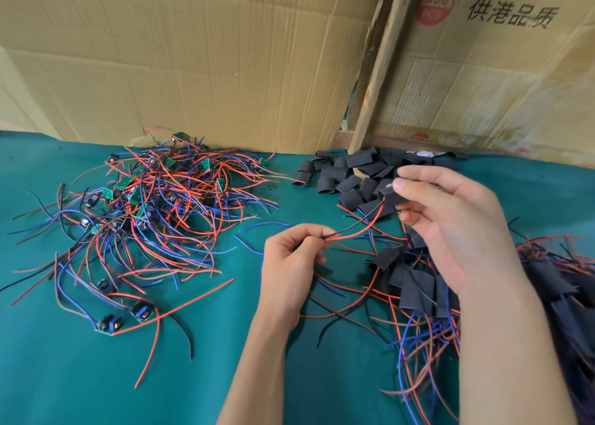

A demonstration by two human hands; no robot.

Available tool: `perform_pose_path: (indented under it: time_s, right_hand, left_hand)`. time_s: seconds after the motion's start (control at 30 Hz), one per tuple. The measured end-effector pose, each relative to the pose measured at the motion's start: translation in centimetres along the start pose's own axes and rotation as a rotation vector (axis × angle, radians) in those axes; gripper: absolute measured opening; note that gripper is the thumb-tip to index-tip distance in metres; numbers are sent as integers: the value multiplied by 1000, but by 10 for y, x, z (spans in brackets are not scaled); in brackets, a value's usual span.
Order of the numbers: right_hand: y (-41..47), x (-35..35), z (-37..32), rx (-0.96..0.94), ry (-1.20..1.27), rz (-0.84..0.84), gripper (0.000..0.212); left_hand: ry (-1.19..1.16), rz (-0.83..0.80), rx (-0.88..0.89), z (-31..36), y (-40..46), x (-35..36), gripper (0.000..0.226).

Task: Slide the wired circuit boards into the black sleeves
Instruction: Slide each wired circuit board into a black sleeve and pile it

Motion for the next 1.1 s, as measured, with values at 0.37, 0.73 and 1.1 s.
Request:
perform_pose_path:
  time_s: [0.37, 0.73, 1.1]
  right_hand:
    - [2, 11, 10, -44, -266, -41, 29]
    - [-7, 62, 61, 163, -138, -203, 43]
    - [-5, 47, 54, 78, -332, -344, 33]
  left_hand:
    - [-60, 89, 49, 0, 0, -4, 23]
    - [-265, 88, 58, 5, 0, -6, 41]
    - [-357, -118, -45, 3, -2, 2, 76]
Point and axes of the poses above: each hand's wrist, its own y-axis towards the middle knuckle, its own x-axis out of the palm, z = x × y, the point moved 4 cm from there along y, towards the middle knuckle, and after that the axes turned 2 degrees about y, right-handed, at the moved point
